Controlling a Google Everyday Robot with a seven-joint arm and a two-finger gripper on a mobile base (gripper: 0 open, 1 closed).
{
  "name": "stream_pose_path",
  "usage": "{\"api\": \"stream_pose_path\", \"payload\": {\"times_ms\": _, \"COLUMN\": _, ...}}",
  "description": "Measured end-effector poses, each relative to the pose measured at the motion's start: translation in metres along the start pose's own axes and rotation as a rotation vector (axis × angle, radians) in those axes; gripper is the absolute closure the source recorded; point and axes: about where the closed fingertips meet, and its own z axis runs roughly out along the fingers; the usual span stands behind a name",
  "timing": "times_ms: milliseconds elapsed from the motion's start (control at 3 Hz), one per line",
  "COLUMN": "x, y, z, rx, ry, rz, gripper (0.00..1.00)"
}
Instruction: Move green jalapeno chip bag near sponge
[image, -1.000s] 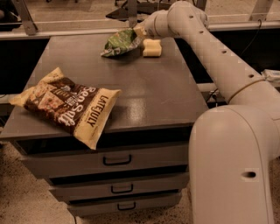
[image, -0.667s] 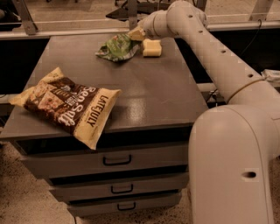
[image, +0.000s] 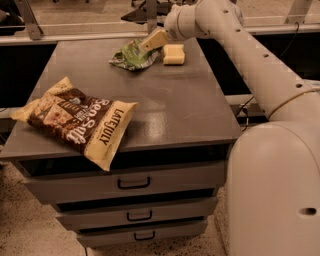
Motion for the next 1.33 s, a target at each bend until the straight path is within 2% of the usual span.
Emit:
{"api": "stream_pose_path", "payload": {"times_ms": 333, "x": -0.005, "y": 0.005, "z": -0.043, "rx": -0.061, "ry": -0.018, "rz": -0.066, "gripper": 0.0}}
{"api": "stream_pose_path", "payload": {"times_ms": 667, "x": 0.005, "y": 0.019, "z": -0.103, "rx": -0.161, "ry": 0.014, "rz": -0.164, "gripper": 0.0}}
{"api": "stream_pose_path", "payload": {"times_ms": 1000, "x": 0.033, "y": 0.03, "z": -0.166, "rx": -0.229, "ry": 0.077, "rz": -0.182, "gripper": 0.0}}
{"api": "stream_pose_path", "payload": {"times_ms": 1333, "x": 0.058, "y": 0.04, "z": -0.221, "rx": -0.235, "ry": 0.138, "rz": -0.148, "gripper": 0.0}}
